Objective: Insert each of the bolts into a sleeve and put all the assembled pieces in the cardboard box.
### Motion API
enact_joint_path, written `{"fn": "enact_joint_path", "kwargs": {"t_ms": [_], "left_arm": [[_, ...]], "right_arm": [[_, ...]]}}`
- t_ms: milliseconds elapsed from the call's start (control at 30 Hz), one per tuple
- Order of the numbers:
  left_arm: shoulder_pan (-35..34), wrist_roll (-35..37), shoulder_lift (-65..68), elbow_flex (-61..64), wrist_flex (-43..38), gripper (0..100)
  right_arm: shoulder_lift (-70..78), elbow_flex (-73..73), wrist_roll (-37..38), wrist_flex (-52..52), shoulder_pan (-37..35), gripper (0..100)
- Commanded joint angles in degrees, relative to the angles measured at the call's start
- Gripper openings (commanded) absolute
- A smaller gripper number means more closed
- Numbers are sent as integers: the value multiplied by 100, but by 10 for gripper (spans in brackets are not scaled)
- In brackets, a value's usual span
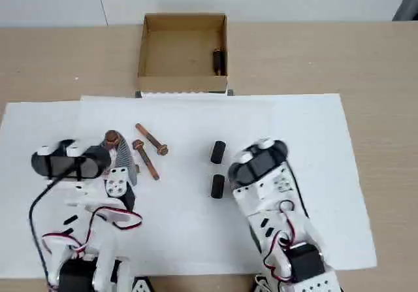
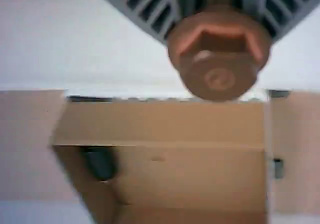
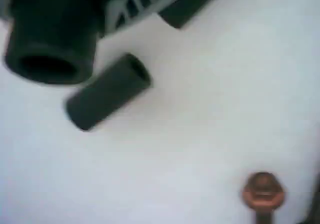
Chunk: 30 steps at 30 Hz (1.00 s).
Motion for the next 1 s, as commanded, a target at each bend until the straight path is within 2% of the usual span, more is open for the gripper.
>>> {"fn": "enact_joint_path", "kwargs": {"t_ms": [0, 133, 433, 667, 967], "left_arm": [[448, 941, -70, 92, -413, 5], [1037, 2013, -70, 409, -774, 7], [1486, 2075, -70, 576, -1591, 7], [1881, 2321, -70, 576, -1618, 7], [1890, 2391, -62, 673, -1618, 7]], "right_arm": [[-57, 88, 70, -505, -541, 2], [-57, 237, 79, -822, -1033, 2], [-57, 299, 88, -901, -1464, 2], [-57, 299, 343, -901, -1684, 2], [-57, 281, 527, -1376, -1727, 3]]}}
